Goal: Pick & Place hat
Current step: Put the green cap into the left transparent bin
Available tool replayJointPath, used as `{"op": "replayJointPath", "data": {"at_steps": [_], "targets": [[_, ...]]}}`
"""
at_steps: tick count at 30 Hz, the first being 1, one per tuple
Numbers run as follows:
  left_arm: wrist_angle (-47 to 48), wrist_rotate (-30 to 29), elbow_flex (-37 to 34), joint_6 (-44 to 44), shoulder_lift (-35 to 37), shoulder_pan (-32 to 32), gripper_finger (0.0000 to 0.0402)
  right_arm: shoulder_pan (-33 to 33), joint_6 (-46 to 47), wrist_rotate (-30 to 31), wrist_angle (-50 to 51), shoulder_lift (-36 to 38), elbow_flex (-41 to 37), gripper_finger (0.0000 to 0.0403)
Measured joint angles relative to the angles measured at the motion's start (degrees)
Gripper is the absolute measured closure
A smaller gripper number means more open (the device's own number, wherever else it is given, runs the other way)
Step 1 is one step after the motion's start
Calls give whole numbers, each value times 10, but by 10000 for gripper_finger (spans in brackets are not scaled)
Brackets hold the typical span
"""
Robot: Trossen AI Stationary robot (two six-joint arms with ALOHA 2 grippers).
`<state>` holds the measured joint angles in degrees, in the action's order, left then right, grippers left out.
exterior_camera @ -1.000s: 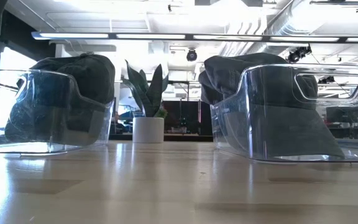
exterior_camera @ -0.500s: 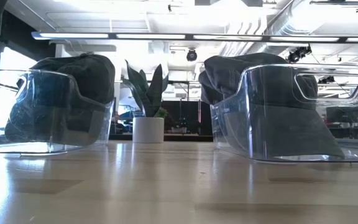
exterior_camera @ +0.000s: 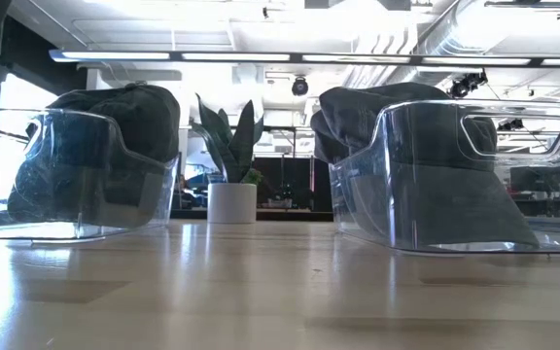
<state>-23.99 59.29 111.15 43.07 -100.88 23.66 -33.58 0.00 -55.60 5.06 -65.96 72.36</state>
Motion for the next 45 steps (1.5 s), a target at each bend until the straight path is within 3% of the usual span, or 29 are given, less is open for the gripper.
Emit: {"op": "replayJointPath", "data": {"at_steps": [8,12,17,24,33,37,45], "targets": [[2,2,0,14,0,17,401,11,170,-236,-54,-19,0,94],[5,12,0,22,3,26,401,11,234,-273,-59,-1,0,114],[5,14,0,20,4,30,401,11,214,-238,-64,25,0,197],[4,12,0,9,4,38,401,37,132,-95,-67,48,0,381],[5,18,0,1,4,31,398,56,224,-77,-151,55,0,397],[6,71,0,17,-13,21,353,47,266,-88,-140,54,26,398],[-5,85,1,61,-44,8,178,47,307,-152,-98,0,113,399]]}}
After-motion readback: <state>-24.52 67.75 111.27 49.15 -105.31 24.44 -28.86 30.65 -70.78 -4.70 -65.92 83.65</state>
